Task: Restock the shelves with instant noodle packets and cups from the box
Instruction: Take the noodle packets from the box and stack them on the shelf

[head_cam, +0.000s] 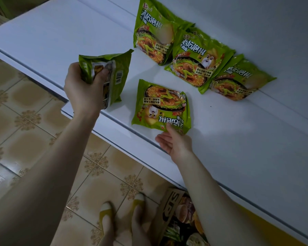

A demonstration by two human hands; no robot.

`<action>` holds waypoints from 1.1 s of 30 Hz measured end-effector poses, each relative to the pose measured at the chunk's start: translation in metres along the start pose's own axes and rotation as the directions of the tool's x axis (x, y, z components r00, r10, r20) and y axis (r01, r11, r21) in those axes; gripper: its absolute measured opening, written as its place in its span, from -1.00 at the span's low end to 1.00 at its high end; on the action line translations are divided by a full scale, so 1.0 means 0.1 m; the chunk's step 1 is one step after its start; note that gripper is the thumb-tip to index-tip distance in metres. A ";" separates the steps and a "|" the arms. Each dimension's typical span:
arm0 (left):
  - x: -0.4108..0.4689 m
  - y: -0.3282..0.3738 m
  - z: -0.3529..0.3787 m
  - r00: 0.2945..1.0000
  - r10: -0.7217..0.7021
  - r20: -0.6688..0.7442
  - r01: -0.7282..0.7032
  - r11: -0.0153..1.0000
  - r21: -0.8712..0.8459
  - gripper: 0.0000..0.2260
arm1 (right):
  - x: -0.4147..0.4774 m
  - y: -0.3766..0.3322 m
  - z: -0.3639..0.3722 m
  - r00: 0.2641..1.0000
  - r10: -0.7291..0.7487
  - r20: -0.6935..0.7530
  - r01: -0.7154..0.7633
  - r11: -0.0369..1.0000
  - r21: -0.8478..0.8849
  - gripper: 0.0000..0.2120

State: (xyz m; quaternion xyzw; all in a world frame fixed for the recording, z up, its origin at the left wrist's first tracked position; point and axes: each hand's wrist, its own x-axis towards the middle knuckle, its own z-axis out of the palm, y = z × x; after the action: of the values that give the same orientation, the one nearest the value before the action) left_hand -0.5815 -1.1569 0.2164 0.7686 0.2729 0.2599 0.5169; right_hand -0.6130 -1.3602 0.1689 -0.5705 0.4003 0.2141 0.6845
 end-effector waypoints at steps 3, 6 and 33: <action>0.02 -0.01 -0.02 1.000 -0.007 -0.003 0.007 1.000 -0.005 -0.76 | 0.04 -0.01 0.05 0.999 0.013 -0.039 -0.008 0.993 0.121 -0.86; 0.03 -0.02 -0.02 1.000 -0.002 -0.002 0.002 1.000 -0.014 -0.77 | 0.09 0.00 0.08 0.998 0.030 -0.051 -0.019 0.978 0.209 -0.84; -0.06 0.29 0.65 0.994 0.045 0.100 -0.033 0.992 -0.123 -0.73 | 0.42 -1.45 -1.04 0.494 -0.845 -0.205 0.366 0.415 -0.833 -0.75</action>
State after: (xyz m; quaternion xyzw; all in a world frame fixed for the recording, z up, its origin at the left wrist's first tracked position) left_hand -0.5373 -1.2122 0.2213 0.7535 0.2145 0.2462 0.5706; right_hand -0.5117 -1.5035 0.2208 -0.9250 0.2277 -0.1314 0.2743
